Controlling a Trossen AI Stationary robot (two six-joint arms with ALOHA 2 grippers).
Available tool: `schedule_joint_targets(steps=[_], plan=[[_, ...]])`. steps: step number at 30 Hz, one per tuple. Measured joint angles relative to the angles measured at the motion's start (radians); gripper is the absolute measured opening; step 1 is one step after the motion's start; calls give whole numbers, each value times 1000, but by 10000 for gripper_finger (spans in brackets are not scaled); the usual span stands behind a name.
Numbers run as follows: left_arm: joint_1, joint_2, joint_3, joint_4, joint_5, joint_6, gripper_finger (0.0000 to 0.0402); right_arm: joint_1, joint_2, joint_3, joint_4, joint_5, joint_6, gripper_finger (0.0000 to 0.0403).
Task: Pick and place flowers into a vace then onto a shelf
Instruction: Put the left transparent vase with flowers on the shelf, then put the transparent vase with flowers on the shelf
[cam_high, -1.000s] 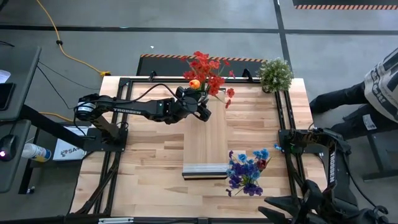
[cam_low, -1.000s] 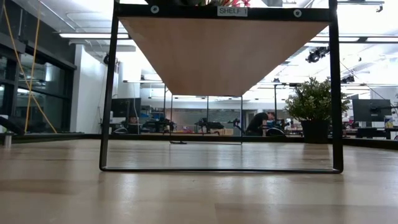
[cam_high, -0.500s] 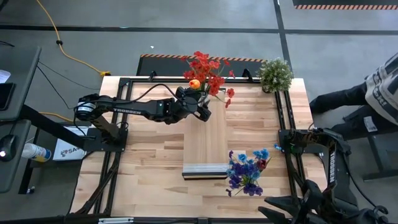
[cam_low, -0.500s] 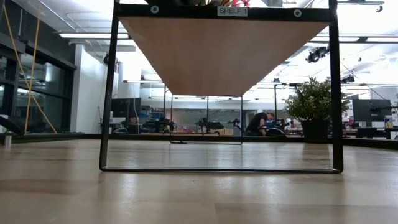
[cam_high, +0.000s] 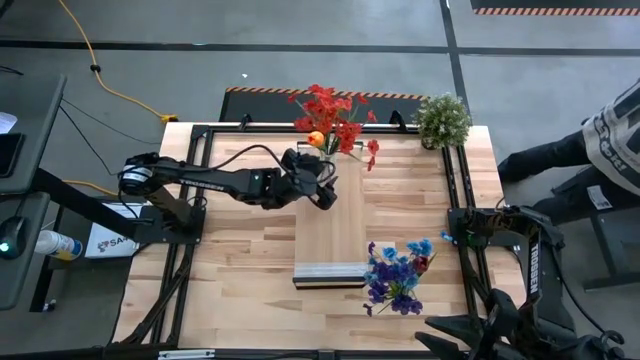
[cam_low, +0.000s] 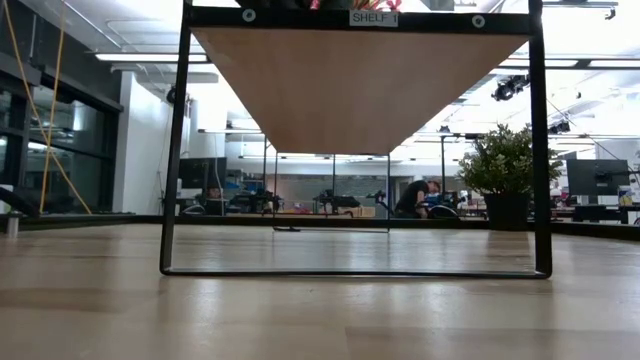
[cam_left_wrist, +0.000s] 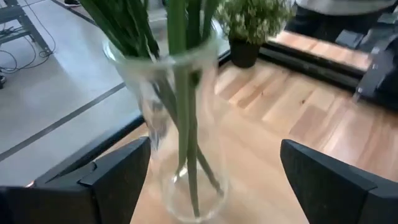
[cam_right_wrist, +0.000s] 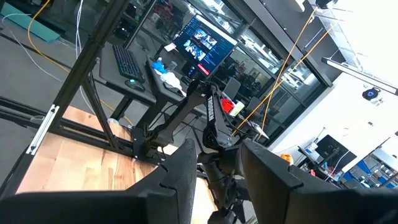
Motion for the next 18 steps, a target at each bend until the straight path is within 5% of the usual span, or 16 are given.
schedule_joint_targets(steps=[18], plan=[[-210, -141, 3, -265, -106, -107, 385, -4, 0, 0, 0, 0, -22, 118]])
